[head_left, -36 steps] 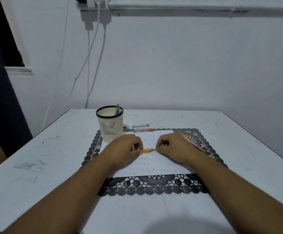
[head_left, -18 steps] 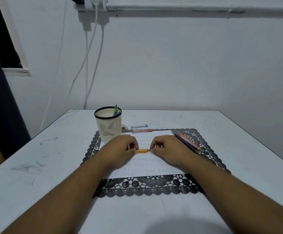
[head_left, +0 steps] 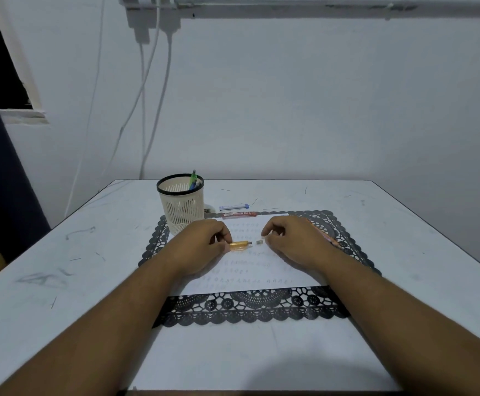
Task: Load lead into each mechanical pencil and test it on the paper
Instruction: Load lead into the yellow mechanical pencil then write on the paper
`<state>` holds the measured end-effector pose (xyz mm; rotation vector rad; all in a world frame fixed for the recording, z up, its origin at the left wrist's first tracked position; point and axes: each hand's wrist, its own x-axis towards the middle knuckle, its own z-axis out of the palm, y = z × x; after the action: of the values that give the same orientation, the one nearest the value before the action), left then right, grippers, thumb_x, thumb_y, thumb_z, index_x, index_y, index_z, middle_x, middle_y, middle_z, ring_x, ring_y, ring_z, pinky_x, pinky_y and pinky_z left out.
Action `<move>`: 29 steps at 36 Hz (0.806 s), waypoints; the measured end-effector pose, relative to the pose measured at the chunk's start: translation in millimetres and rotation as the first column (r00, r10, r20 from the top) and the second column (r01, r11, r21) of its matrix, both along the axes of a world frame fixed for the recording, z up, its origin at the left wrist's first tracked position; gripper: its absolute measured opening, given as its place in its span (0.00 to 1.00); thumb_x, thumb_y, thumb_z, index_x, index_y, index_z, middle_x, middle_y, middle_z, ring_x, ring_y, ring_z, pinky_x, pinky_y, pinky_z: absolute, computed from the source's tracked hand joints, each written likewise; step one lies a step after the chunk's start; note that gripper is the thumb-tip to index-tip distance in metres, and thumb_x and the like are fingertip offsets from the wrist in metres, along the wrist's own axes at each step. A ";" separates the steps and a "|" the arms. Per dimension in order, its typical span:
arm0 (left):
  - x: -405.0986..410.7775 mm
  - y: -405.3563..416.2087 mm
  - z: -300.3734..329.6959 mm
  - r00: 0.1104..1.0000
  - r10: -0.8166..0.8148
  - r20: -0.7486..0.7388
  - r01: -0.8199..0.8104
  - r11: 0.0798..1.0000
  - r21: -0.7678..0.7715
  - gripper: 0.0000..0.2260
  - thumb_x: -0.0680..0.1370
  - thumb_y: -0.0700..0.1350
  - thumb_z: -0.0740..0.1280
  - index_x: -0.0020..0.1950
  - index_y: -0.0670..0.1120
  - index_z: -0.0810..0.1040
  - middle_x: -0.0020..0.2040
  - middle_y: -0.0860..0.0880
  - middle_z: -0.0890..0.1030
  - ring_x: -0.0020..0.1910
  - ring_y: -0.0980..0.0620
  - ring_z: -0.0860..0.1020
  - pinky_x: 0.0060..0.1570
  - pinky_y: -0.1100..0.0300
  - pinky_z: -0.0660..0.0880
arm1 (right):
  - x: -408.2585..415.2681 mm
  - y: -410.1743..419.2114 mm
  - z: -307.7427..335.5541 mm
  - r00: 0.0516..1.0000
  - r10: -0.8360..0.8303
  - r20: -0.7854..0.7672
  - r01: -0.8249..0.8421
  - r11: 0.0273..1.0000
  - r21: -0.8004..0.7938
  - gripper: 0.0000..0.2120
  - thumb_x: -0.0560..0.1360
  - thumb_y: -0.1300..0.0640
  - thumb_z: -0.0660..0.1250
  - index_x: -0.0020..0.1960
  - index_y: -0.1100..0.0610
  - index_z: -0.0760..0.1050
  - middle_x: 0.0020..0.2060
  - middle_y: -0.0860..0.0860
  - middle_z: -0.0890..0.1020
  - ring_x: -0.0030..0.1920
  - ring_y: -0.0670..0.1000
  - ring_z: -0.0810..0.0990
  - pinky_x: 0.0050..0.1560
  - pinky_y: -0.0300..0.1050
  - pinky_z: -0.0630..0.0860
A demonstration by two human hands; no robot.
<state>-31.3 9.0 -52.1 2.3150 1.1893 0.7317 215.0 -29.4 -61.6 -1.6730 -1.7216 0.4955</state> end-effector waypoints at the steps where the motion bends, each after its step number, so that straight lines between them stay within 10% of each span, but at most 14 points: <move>1: -0.5 -0.6 0.1 1.000 -0.004 -0.006 0.004 1.000 0.008 0.07 0.79 0.40 0.69 0.46 0.51 0.82 0.45 0.55 0.80 0.39 0.67 0.75 0.35 0.73 0.70 | 1.2 -1.1 1.0 1.000 0.000 -0.031 0.001 1.000 0.011 0.07 0.80 0.55 0.69 0.46 0.45 0.83 0.36 0.43 0.82 0.31 0.43 0.76 0.31 0.39 0.72; 29: -1.1 -3.5 4.1 0.999 -0.038 0.024 0.037 0.999 0.035 0.08 0.81 0.43 0.69 0.45 0.54 0.81 0.45 0.56 0.79 0.40 0.61 0.73 0.37 0.69 0.69 | -2.4 -2.5 11.8 0.992 0.114 -0.061 -0.113 0.993 0.023 0.06 0.78 0.54 0.74 0.42 0.48 0.84 0.31 0.41 0.77 0.32 0.41 0.71 0.37 0.40 0.68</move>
<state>-32.4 5.5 -48.0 2.3430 1.1285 0.7703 212.6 -31.9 -49.9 -1.5357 -1.7771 0.5755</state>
